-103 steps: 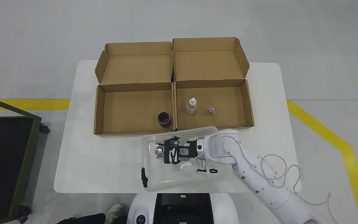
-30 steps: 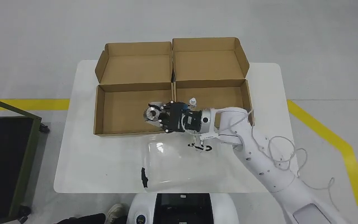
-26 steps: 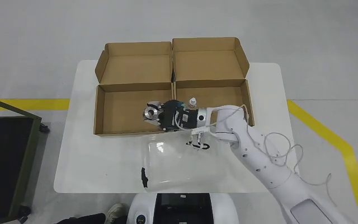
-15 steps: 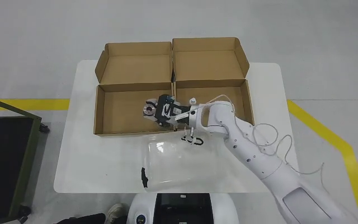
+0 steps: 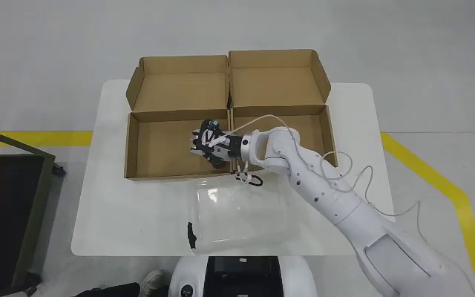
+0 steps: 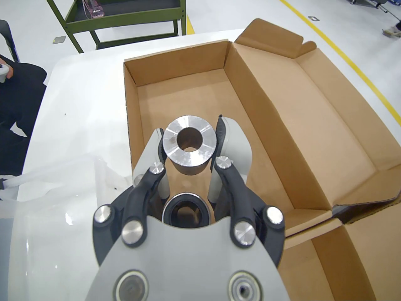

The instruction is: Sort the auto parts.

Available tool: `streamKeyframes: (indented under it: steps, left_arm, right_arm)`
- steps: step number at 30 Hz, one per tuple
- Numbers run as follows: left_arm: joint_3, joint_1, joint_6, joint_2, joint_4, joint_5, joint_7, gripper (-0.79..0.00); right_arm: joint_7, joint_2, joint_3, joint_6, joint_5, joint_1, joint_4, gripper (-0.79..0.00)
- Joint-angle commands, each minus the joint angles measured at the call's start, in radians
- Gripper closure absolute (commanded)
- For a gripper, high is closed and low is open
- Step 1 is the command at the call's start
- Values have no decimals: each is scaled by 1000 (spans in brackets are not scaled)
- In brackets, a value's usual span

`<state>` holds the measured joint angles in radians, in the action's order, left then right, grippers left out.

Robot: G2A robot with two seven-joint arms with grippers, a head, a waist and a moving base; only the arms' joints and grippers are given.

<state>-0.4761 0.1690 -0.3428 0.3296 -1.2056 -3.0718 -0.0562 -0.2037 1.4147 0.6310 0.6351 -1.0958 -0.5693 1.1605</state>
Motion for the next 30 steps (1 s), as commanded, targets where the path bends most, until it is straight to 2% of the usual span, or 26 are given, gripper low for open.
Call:
streamKeyframes:
  steps: [1,20,24,27,30]
  left_arm:
    - [0,0,0,0,0,0,0,-785]
    - [0,0,0,0,0,0,0,-785]
    - [0,0,0,0,0,0,0,-785]
    - [0,0,0,0,0,0,0,-785]
    - [0,0,0,0,0,0,0,-785]
  right_arm:
    - [-8,7,-6,-4,-1,11,-22,0]
    - [-69,87,-63,-22,-21,110,-222,-3]
    - [-70,99,-66,-15,-32,123,-255,-89]
    - [-69,106,-66,-11,-36,130,-275,-123]
    - [-68,113,-67,-4,-39,136,-289,-215]
